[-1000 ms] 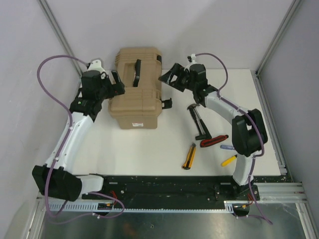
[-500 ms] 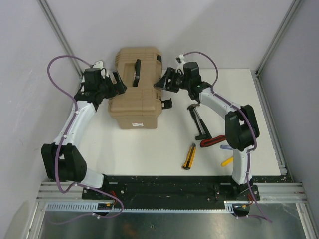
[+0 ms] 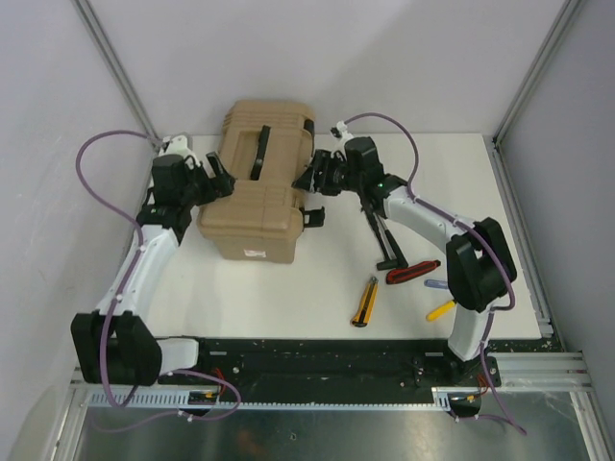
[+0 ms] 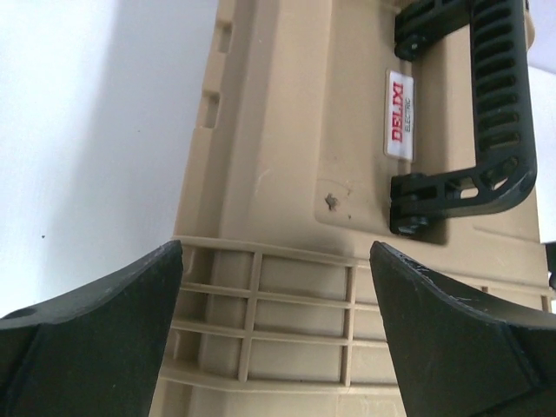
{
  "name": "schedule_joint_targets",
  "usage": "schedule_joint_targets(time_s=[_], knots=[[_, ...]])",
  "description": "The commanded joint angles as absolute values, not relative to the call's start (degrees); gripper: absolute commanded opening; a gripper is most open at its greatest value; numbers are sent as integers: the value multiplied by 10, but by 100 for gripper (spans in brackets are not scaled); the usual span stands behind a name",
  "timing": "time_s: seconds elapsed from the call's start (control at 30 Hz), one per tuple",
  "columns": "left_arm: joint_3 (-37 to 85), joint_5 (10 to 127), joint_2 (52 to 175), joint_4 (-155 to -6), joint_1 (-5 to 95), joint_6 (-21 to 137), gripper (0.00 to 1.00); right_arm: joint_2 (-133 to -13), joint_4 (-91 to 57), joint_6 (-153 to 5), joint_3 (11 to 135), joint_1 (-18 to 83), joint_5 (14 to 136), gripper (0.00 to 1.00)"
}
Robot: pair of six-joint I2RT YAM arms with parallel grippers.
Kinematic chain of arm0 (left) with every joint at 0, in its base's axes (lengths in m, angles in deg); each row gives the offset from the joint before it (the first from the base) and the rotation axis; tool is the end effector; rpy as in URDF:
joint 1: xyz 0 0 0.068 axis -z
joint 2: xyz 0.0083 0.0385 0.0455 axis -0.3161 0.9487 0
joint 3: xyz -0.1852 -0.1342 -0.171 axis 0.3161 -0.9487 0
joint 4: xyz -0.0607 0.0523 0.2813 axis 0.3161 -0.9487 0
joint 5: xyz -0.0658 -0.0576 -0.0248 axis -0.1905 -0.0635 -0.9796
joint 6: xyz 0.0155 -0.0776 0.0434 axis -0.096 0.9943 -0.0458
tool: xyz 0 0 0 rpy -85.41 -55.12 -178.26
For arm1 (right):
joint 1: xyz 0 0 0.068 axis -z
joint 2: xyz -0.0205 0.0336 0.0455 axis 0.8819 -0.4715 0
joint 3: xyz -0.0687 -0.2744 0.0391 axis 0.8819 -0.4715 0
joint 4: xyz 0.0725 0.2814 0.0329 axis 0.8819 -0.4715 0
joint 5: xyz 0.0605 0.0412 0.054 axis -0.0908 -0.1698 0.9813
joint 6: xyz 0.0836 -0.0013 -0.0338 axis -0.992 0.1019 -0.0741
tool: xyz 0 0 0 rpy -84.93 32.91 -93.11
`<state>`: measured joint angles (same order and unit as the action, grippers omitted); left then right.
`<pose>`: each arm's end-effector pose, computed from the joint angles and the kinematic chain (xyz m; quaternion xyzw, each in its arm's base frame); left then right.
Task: Pack the tool kit
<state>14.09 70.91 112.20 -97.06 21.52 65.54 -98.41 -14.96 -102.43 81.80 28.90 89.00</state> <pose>0.3651 -0.0280 0.3116 -0.0943 0.8456 -0.1454 0.5049 0.4186 0.3069 0.2779 -0.0915 0.8088 0.4415 0.3775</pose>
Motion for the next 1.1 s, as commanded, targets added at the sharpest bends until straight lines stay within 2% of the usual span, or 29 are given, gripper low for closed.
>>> schedule_joint_targets(time_s=[0.0, 0.13, 0.17, 0.3, 0.4, 0.67, 0.9, 1.07], knots=[[54, 635, 1069, -1067, 229, 711, 90, -962, -227, -998, 776, 203, 976, 56], [12, 637, 998, -1078, 230, 734, 90, -927, -234, -1004, 752, 197, 956, 60], [10, 643, 983, -1081, 230, 735, 91, -920, -232, -1013, 750, 200, 945, 64], [54, 679, 966, -1096, 231, 719, 98, -902, -192, -1062, 746, 238, 914, 87], [117, 703, 980, -1107, 230, 698, 99, -896, -131, -1107, 742, 284, 907, 95], [236, 759, 1039, -1110, 230, 672, 99, -980, 81, -1252, 731, 385, 974, 99], [277, 789, 1126, -1109, 230, 666, 100, -1107, 313, -1408, 738, 417, 1006, 99], [309, 776, 1192, -1109, 231, 660, 99, -1175, 371, -1454, 777, 422, 1008, 99]])
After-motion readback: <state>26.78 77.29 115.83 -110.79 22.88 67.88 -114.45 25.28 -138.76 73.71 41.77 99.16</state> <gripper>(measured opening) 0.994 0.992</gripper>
